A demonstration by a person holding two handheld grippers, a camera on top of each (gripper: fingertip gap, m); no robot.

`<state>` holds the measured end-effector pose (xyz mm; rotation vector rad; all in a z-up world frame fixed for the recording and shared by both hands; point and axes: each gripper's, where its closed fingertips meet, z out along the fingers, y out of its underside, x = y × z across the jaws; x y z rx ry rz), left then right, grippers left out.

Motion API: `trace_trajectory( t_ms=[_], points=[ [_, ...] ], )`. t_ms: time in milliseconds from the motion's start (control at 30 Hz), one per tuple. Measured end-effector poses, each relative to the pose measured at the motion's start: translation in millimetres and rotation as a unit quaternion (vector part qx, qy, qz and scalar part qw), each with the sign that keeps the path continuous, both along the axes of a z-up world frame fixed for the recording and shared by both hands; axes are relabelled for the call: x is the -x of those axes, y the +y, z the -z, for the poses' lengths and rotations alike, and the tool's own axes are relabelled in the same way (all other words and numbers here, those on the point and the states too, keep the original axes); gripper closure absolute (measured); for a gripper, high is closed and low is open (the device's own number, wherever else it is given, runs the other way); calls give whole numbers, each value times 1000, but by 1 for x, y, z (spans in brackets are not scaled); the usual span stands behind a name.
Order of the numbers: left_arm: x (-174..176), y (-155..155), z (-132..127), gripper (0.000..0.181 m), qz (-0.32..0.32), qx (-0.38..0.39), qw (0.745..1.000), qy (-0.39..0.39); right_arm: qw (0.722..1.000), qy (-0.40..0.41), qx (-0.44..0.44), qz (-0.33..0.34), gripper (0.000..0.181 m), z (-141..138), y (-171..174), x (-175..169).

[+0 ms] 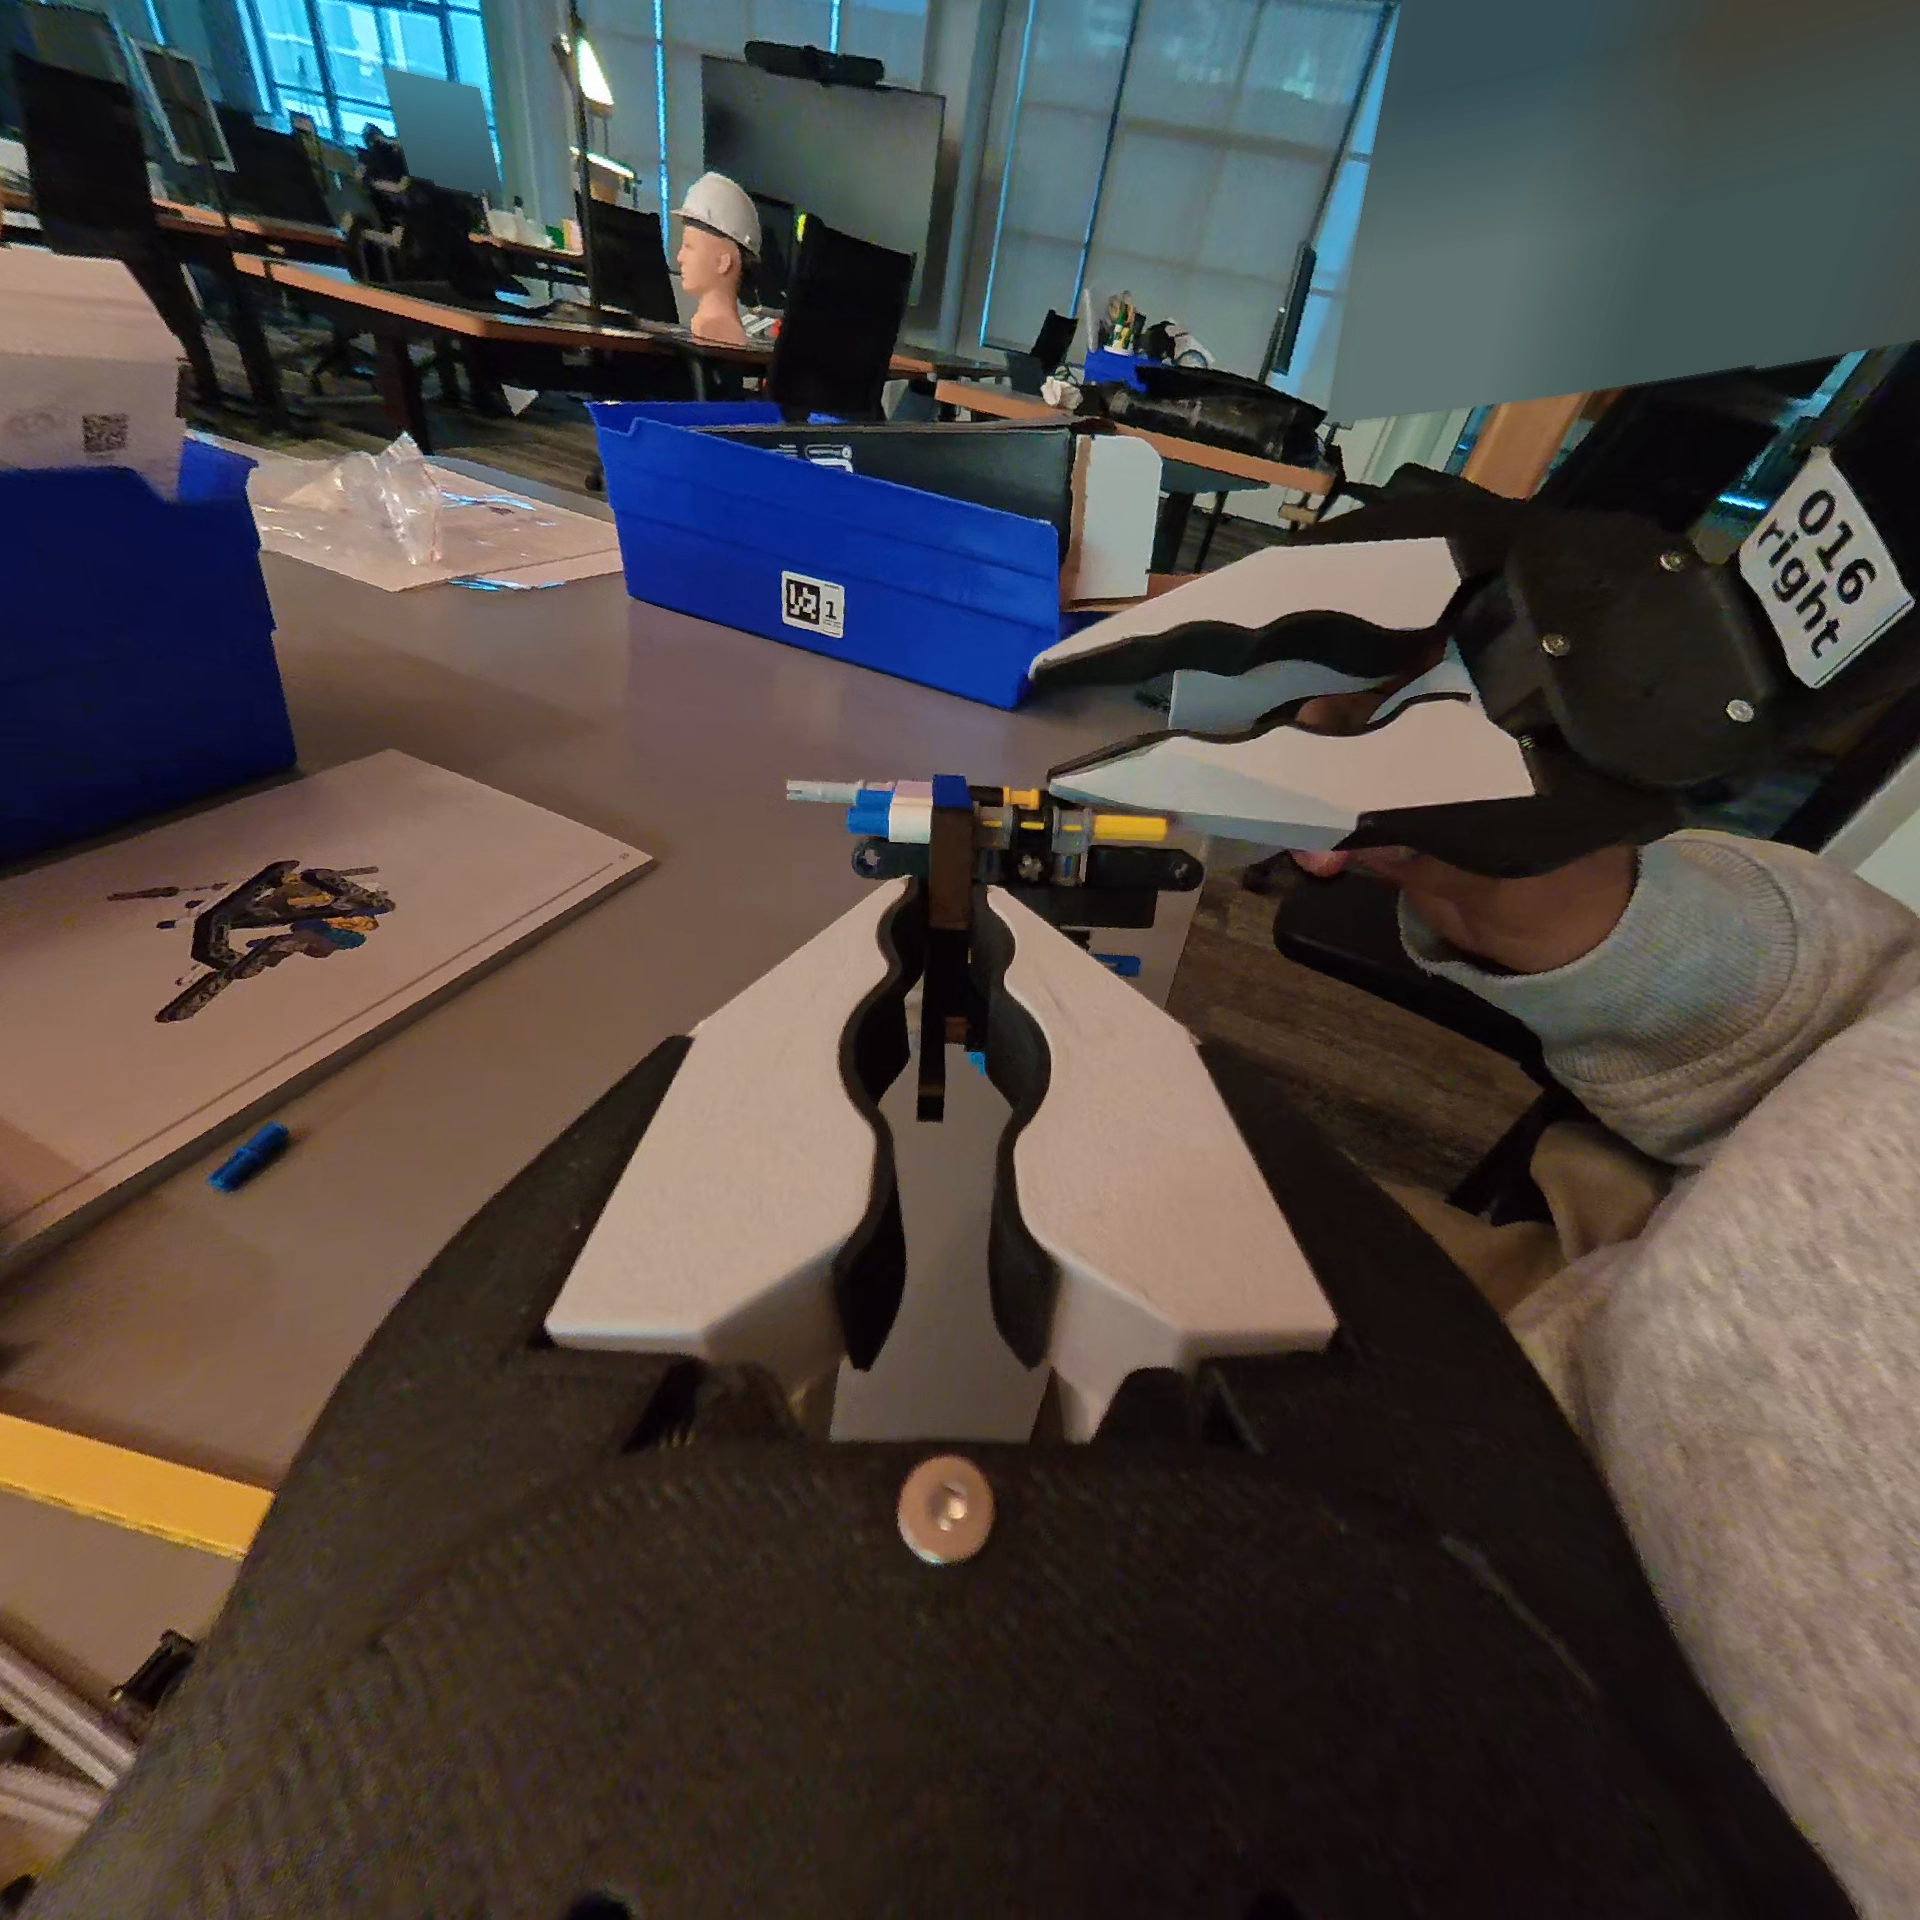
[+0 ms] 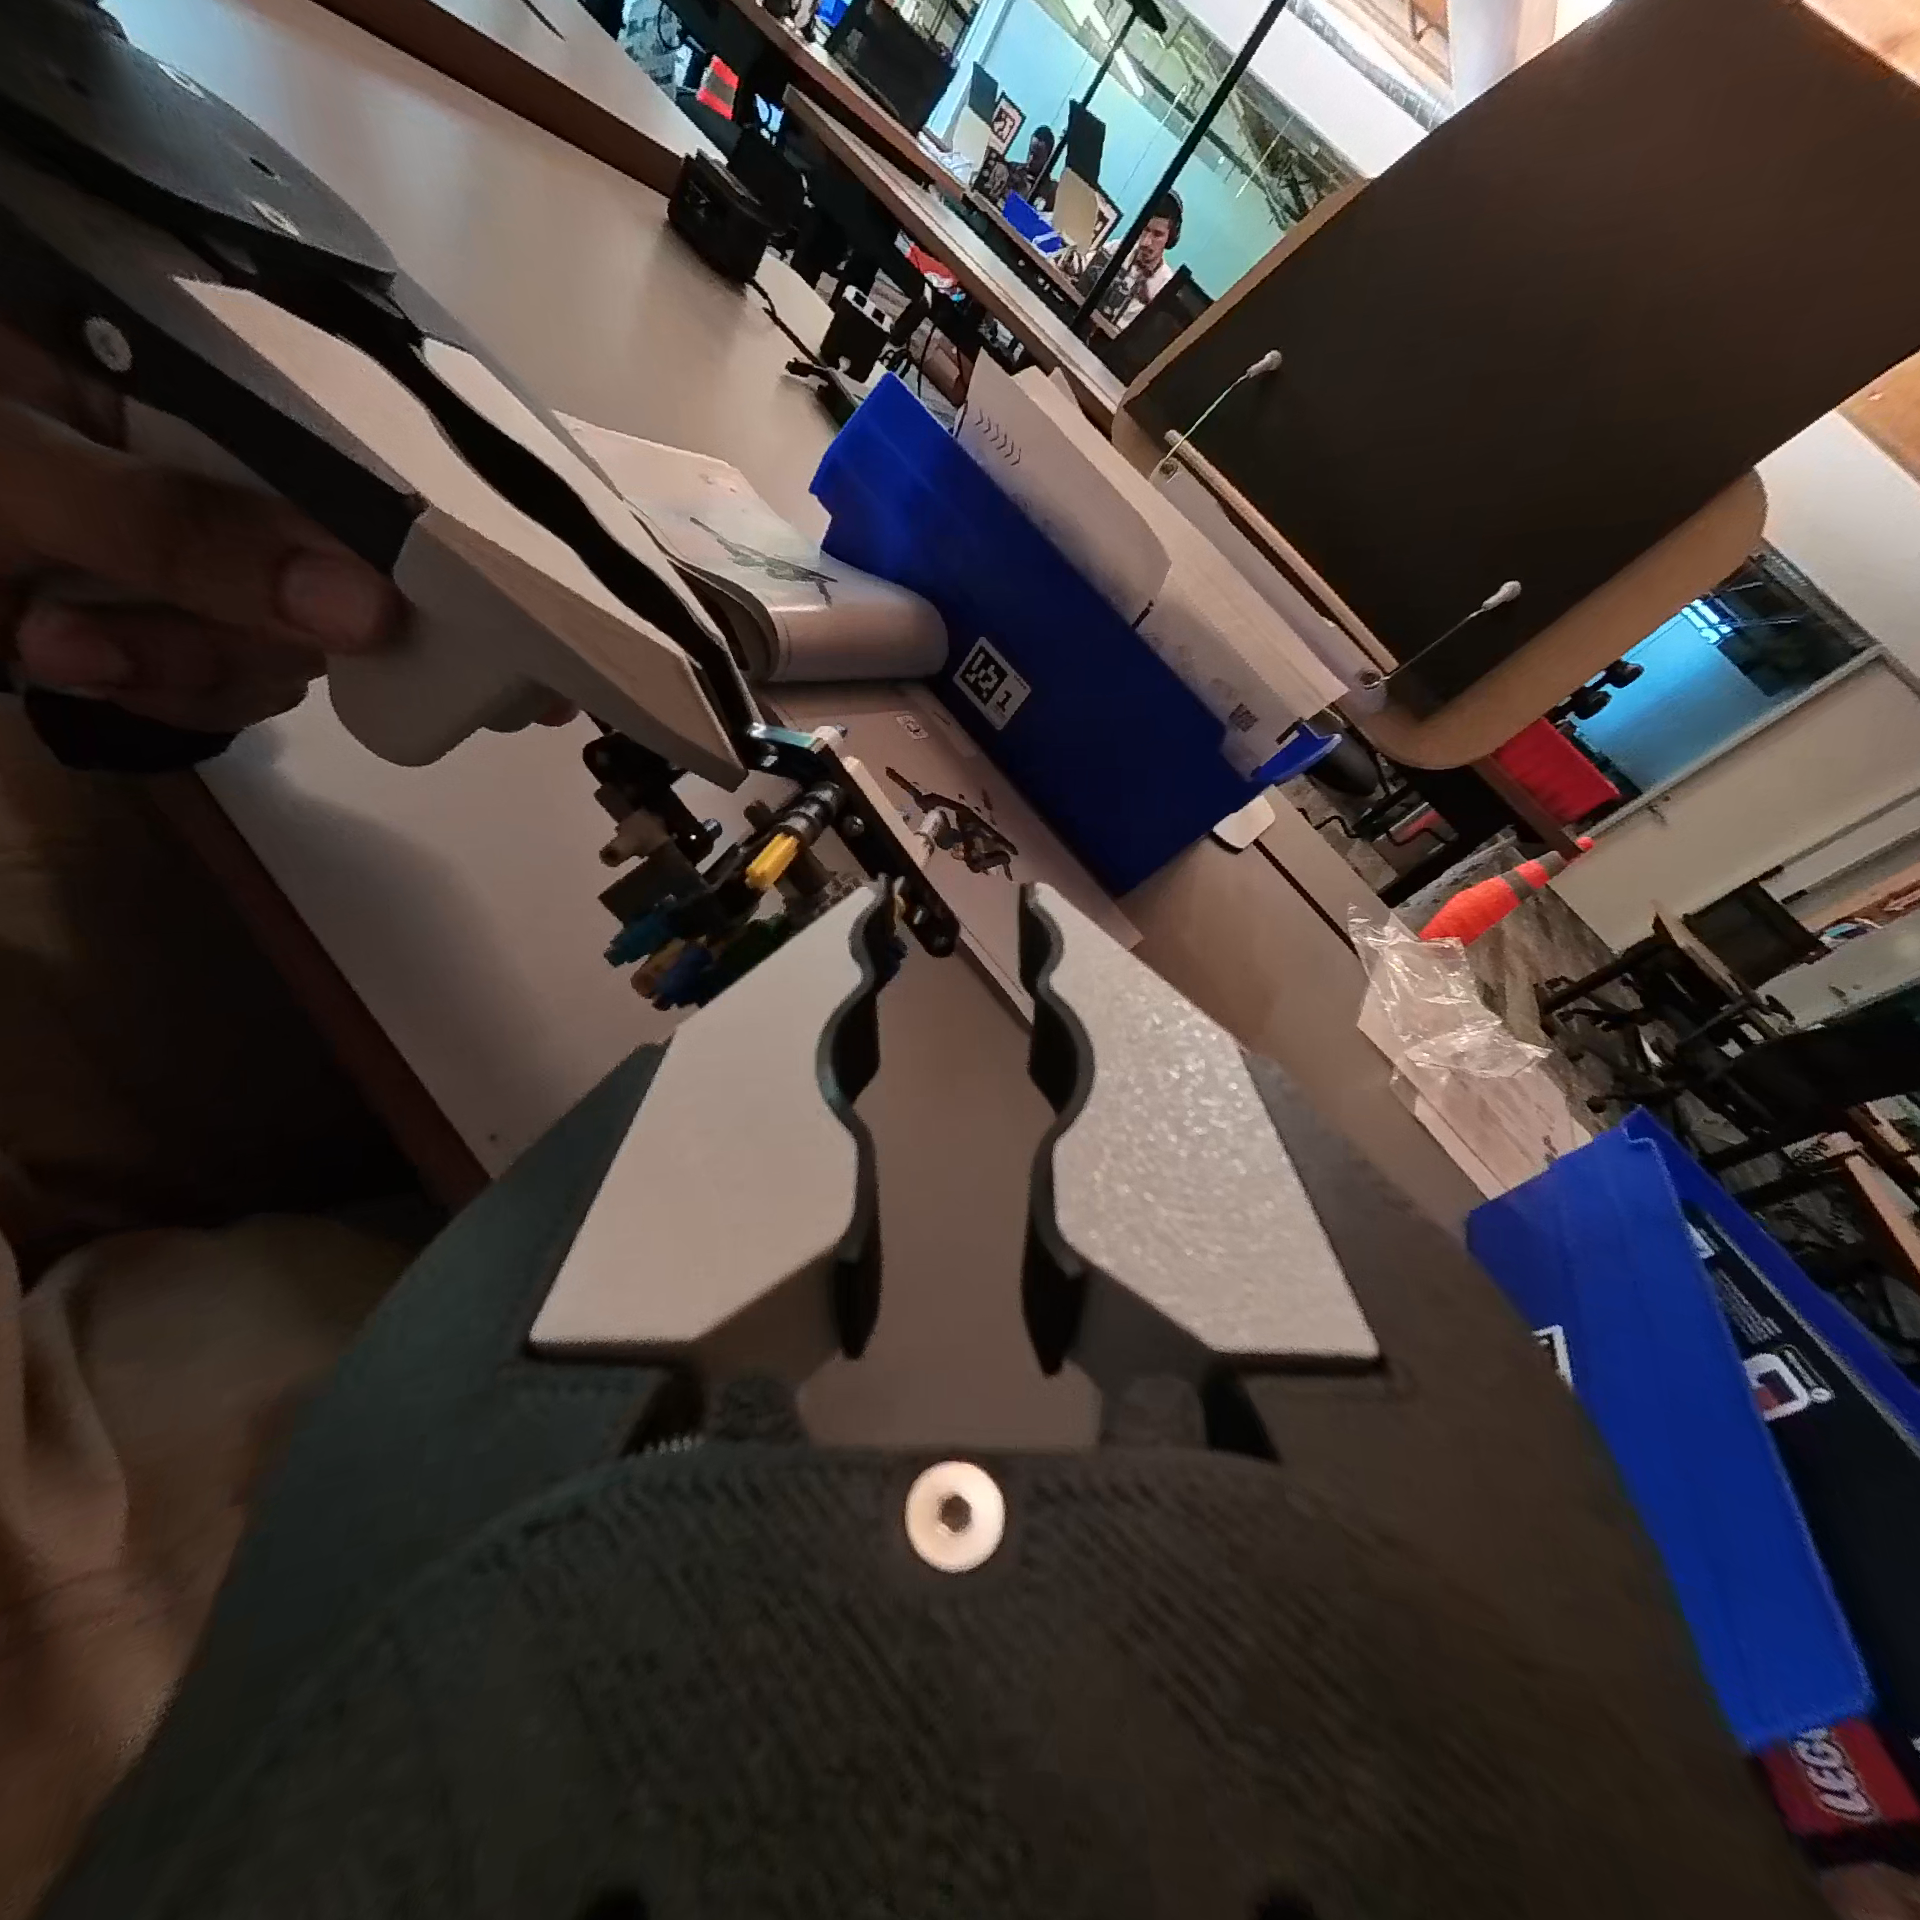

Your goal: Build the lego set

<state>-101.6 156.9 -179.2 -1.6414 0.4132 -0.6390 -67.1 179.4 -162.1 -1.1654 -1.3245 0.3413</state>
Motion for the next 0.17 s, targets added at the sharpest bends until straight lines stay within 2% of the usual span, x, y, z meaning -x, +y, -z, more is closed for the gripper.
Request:
trace_trajectory(
  t_ms=[33, 167],
  points=[
    [0, 0, 0, 177, -1, -1, 1000, 1, 1000, 0, 1, 0, 157, 0, 0, 0],
    [2, 1, -1, 177, -1, 2, 1000, -8, 1000, 6, 9, -21, 152, -1, -6, 1]
  ],
)
